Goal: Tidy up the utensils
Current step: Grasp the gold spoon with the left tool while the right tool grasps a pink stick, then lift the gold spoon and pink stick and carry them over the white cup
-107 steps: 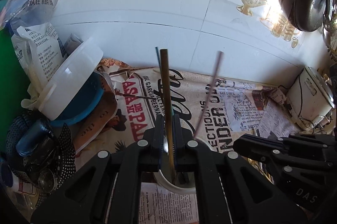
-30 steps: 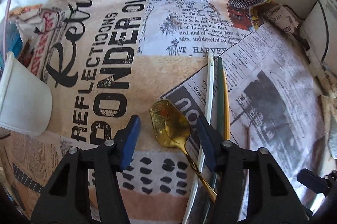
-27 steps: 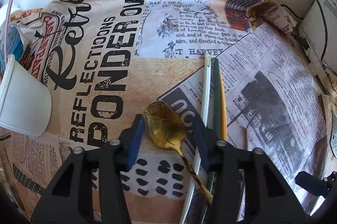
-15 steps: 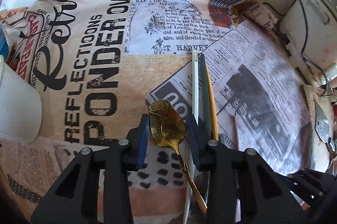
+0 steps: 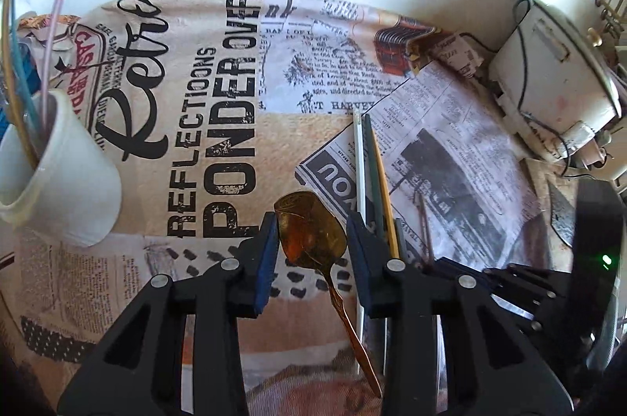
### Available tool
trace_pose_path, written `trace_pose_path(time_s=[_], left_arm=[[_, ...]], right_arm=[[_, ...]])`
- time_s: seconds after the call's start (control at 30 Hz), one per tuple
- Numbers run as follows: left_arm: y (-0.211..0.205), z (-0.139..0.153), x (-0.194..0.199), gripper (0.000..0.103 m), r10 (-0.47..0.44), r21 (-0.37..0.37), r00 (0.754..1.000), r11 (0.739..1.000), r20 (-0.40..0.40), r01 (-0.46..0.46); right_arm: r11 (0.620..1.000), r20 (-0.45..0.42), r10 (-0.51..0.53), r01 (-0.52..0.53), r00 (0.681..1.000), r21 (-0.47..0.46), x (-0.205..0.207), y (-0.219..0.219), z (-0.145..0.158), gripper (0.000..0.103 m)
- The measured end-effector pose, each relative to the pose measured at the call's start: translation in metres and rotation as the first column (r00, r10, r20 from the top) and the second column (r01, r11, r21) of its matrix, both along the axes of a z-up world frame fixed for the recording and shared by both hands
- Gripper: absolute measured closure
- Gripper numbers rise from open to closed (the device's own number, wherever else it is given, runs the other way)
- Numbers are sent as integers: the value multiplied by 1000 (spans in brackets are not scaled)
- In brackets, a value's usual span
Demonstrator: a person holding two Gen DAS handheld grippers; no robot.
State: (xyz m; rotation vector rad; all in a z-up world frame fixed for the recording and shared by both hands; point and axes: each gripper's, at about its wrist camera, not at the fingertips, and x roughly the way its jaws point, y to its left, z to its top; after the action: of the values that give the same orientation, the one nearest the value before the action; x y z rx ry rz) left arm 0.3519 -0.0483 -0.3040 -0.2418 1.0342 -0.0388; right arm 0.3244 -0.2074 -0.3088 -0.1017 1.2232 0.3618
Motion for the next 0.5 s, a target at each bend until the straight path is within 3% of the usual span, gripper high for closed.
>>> trace_pose_path(time_s=[0.17,0.5], left_arm=[[-4,16,-11,69,-29,5,999,1000,32,29],[-13,45,-27,70,-69,12,993,998,97,69]], right_arm=[[994,-42,-21,26,999,107,0,-11,5,98],[989,58,-66,58,996,137,-18,-29,46,98]])
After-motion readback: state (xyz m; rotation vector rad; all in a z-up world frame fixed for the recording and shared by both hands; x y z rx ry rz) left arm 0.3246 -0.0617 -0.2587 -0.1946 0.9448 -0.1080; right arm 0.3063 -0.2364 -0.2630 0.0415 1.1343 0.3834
